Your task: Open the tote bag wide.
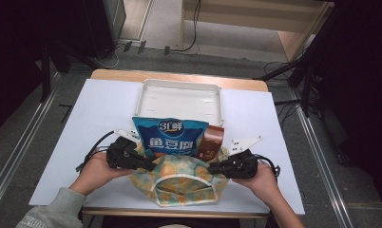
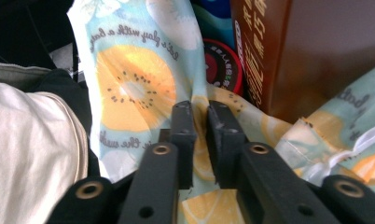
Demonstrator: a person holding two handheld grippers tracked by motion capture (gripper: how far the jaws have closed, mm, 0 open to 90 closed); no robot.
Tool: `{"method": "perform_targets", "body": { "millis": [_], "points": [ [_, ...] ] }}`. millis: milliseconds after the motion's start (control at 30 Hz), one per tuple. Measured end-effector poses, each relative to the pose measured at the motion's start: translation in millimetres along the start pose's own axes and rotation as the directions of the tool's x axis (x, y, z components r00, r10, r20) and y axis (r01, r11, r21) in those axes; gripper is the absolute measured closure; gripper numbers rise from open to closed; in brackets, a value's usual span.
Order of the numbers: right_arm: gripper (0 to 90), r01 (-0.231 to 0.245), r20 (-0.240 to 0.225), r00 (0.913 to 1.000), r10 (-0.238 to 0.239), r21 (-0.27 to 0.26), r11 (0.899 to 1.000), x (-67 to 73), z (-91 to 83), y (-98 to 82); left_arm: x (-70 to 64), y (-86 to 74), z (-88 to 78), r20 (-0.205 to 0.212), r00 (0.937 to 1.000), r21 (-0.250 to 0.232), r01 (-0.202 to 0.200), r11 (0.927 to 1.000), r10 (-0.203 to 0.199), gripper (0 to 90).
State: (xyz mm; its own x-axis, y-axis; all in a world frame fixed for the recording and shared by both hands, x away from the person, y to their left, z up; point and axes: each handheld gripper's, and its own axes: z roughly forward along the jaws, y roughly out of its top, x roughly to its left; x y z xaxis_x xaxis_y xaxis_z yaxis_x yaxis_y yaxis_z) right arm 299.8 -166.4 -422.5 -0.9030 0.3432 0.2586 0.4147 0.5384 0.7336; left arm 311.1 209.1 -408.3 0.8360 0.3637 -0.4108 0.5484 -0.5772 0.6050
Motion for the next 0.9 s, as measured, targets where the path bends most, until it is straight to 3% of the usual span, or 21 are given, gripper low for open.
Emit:
{"method": "perform_targets", "body": {
  "millis": [267, 467, 733, 900],
  "points": [
    [90.0, 0.024, -0.010, 0.9997, -0.024, 0.006, 1.000, 6.3, -5.1, 1.1, -7.9, -2.6, -12.4, 0.011, 0.9999, -0.045, -0.010, 0.9989, 0.010, 90.0],
    [90.0, 0.036, -0.020, 0.9991, -0.036, -0.002, 0.999, 15.0, -14.6, 0.0, -18.6, -9.6, -19.9, 0.022, 0.9988, -0.065, -0.043, 0.9970, 0.044, 90.0],
    [90.0, 0.045, -0.032, 0.9985, -0.044, 0.013, 0.999, 22.1, -10.3, -7.8, -18.2, -23.6, -8.2, 0.036, 0.9990, -0.045, -0.025, 0.9987, 0.027, 90.0],
    [90.0, 0.054, -0.044, 0.9976, -0.054, 0.009, 0.998, 21.3, -0.8, -15.7, -13.8, -30.5, -0.3, 0.044, 0.9990, -0.062, -0.008, 0.9980, 0.011, 88.9]
  ]
}}
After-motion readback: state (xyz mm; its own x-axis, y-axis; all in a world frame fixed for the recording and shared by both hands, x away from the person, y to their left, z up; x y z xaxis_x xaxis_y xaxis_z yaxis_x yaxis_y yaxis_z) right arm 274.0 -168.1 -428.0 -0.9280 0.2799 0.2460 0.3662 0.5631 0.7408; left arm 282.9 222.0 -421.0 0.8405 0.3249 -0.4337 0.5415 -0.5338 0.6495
